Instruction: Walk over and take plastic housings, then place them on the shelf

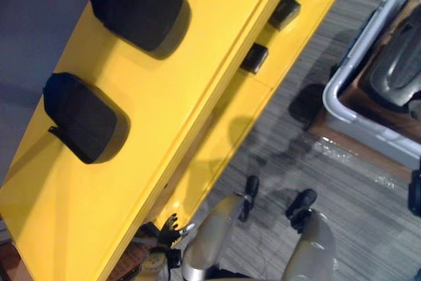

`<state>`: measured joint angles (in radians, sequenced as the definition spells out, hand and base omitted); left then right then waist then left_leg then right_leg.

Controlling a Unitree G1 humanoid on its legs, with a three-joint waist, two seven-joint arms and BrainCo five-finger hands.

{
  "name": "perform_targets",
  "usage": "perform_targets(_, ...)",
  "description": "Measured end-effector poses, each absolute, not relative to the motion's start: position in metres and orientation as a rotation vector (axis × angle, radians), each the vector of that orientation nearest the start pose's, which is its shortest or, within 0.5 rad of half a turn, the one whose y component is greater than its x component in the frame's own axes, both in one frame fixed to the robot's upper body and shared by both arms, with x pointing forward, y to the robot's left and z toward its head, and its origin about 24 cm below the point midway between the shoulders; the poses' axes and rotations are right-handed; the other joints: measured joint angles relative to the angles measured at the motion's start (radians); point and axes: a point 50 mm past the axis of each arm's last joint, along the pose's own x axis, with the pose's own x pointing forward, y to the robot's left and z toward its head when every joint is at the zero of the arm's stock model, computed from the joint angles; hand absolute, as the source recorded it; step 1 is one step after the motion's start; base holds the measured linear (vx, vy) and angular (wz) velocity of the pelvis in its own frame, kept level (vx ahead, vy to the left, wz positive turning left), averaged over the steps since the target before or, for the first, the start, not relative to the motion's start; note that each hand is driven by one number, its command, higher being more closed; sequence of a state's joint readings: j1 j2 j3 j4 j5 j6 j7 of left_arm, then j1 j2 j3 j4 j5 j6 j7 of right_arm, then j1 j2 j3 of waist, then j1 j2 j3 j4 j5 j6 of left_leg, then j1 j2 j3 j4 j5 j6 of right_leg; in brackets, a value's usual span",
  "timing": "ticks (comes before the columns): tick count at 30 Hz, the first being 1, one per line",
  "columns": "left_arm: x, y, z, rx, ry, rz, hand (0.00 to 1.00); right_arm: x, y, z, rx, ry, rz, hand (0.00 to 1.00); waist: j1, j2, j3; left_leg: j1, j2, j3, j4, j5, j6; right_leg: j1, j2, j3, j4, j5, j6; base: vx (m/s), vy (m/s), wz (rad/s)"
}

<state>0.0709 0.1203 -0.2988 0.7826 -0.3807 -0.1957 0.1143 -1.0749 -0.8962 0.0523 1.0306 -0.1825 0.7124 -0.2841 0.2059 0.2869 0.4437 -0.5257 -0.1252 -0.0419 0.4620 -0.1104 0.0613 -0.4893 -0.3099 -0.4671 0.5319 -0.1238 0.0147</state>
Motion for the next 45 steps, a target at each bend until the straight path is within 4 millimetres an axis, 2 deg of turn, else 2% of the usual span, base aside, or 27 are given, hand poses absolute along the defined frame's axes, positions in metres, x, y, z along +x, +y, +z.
perform_targets(4, 0.170, 0.148, -0.109, -0.127, 0.615, 0.050, 0.00, 0.311, -0.416, 0.233, -0.703, 0.548, -1.055, 1.00, -0.004, -0.001, 0.000, 0.001, 0.000, 0.001, 0.001, 0.000, 0.000, 0.002, 0.000, -0.001, -0.001, 0.000, 0.001, 0.00, 0.000, 0.00)
perform_targets(6, 0.177, 0.138, -0.100, -0.152, 0.566, 0.012, 0.00, 0.306, -0.422, 0.235, -0.731, 0.560, -1.053, 1.00, -0.009, -0.001, 0.001, 0.001, 0.000, 0.002, 0.005, 0.000, 0.000, 0.006, 0.000, -0.001, -0.002, 0.003, 0.004, 0.00, 0.012, 0.02)
perform_targets(7, 0.181, 0.125, -0.094, -0.176, 0.533, -0.048, 0.00, 0.306, -0.423, 0.236, -0.753, 0.555, -1.040, 1.00, -0.026, -0.002, 0.002, 0.003, 0.005, 0.003, 0.016, -0.005, 0.000, 0.017, 0.005, -0.006, -0.004, 0.006, 0.008, 0.00, 0.000, 0.00)
perform_targets(10, 0.184, 0.116, -0.087, -0.194, 0.500, -0.109, 0.00, 0.303, -0.427, 0.229, -0.793, 0.562, -1.038, 1.00, -0.036, -0.008, 0.006, 0.025, 0.018, 0.008, 0.027, -0.018, -0.001, 0.048, 0.018, -0.008, -0.011, 0.007, 0.007, 0.01, 0.007, -0.05)
perform_targets(13, 0.188, 0.112, -0.077, -0.215, 0.452, -0.160, 0.00, 0.304, -0.427, 0.232, -0.831, 0.506, -1.029, 1.00, -0.057, -0.012, 0.009, 0.053, 0.029, 0.012, 0.013, -0.020, 0.000, 0.077, 0.034, -0.008, -0.044, 0.009, 0.004, 0.00, 0.012, -0.09)
perform_targets(16, 0.190, 0.108, -0.065, -0.236, 0.391, -0.223, 0.00, 0.305, -0.428, 0.229, -0.862, 0.457, -1.013, 1.00, -0.070, -0.029, 0.021, 0.092, 0.045, 0.018, -0.013, -0.020, -0.001, 0.118, 0.060, -0.008, -0.086, 0.024, 0.007, 0.01, -0.006, -0.12)
perform_targets(19, 0.190, 0.104, -0.055, -0.249, 0.343, -0.284, 0.00, 0.307, -0.425, 0.237, -0.877, 0.365, -1.027, 1.00, -0.098, -0.052, 0.037, 0.126, 0.059, 0.022, -0.047, -0.013, -0.010, 0.153, 0.085, -0.008, -0.134, 0.046, 0.005, 0.05, -0.017, -0.10)
perform_targets(21, 0.193, 0.103, -0.040, -0.243, 0.275, -0.333, 0.00, 0.307, -0.423, 0.240, -0.896, 0.279, -1.046, 1.00, -0.117, -0.081, 0.058, 0.166, 0.069, 0.026, -0.078, -0.007, -0.019, 0.190, 0.106, -0.004, -0.176, 0.065, 0.003, 0.07, -0.025, -0.13)
perform_targets(24, 0.197, 0.098, -0.023, -0.213, 0.206, -0.397, 0.00, 0.307, -0.418, 0.246, -0.897, 0.162, -1.077, 1.00, -0.143, -0.108, 0.076, 0.216, 0.079, 0.034, -0.110, -0.003, -0.024, 0.236, 0.127, 0.003, -0.224, 0.084, 0.004, 0.07, -0.017, -0.10)
perform_targets(25, 0.198, 0.096, -0.021, -0.211, 0.202, -0.409, 0.00, 0.307, -0.416, 0.247, -0.902, 0.132, -1.083, 1.00, -0.147, -0.109, 0.076, 0.225, 0.081, 0.035, -0.115, -0.003, -0.024, 0.246, 0.133, 0.004, -0.236, 0.091, 0.004, 0.06, -0.005, -0.16)
perform_targets(28, 0.206, 0.084, -0.009, -0.171, 0.180, -0.465, 0.00, 0.313, -0.396, 0.253, -0.906, -0.045, -1.068, 1.00, -0.167, -0.125, 0.077, 0.260, 0.096, 0.056, -0.145, -0.002, -0.026, 0.279, 0.161, 0.026, -0.298, 0.122, 0.003, 0.05, -0.003, -0.25)
perform_targets(32, 0.225, 0.078, 0.006, -0.079, 0.141, -0.474, 0.00, 0.319, -0.369, 0.247, -0.917, -0.173, -1.002, 1.00, -0.185, -0.165, 0.072, 0.290, 0.107, 0.080, -0.165, -0.001, -0.028, 0.301, 0.180, 0.048, -0.332, 0.141, -0.001, 0.01, -0.012, -0.20)
perform_targets(35, 0.247, 0.075, 0.025, -0.010, 0.075, -0.459, 0.00, 0.321, -0.340, 0.231, -0.940, -0.256, -0.905, 1.00, -0.210, -0.218, 0.048, 0.317, 0.113, 0.100, -0.184, 0.002, -0.032, 0.320, 0.191, 0.068, -0.361, 0.151, -0.002, -0.02, -0.008, -0.18)
perform_targets(37, 0.260, 0.072, 0.039, 0.010, 0.022, -0.451, 0.00, 0.321, -0.327, 0.223, -0.957, -0.297, -0.859, 1.00, -0.226, -0.242, 0.035, 0.330, 0.113, 0.109, -0.193, 0.003, -0.034, 0.328, 0.193, 0.078, -0.374, 0.156, -0.002, -0.02, 0.007, -0.16)
perform_targets(40, 0.277, 0.069, 0.060, 0.020, -0.040, -0.423, 0.00, 0.319, -0.311, 0.205, -0.967, -0.319, -0.797, 1.00, -0.241, -0.261, 0.021, 0.388, 0.113, 0.140, -0.217, 0.003, -0.034, 0.373, 0.198, 0.107, -0.401, 0.167, 0.005, -0.02, 0.028, -0.25)
perform_targets(42, 0.293, 0.072, 0.078, -0.007, -0.089, -0.379, 0.00, 0.315, -0.300, 0.187, -0.979, -0.324, -0.745, 1.00, -0.254, -0.277, -0.017, 0.405, 0.114, 0.158, -0.239, 0.003, -0.034, 0.389, 0.206, 0.120, -0.435, 0.182, 0.005, -0.02, 0.020, -0.27)
perform_targets(45, 0.311, 0.076, 0.091, -0.022, -0.111, -0.307, 0.00, 0.313, -0.288, 0.167, -1.003, -0.331, -0.684, 1.00, -0.279, -0.290, -0.045, 0.447, 0.114, 0.170, -0.254, 0.004, -0.034, 0.425, 0.211, 0.133, -0.458, 0.192, 0.009, 0.01, 0.005, -0.15)
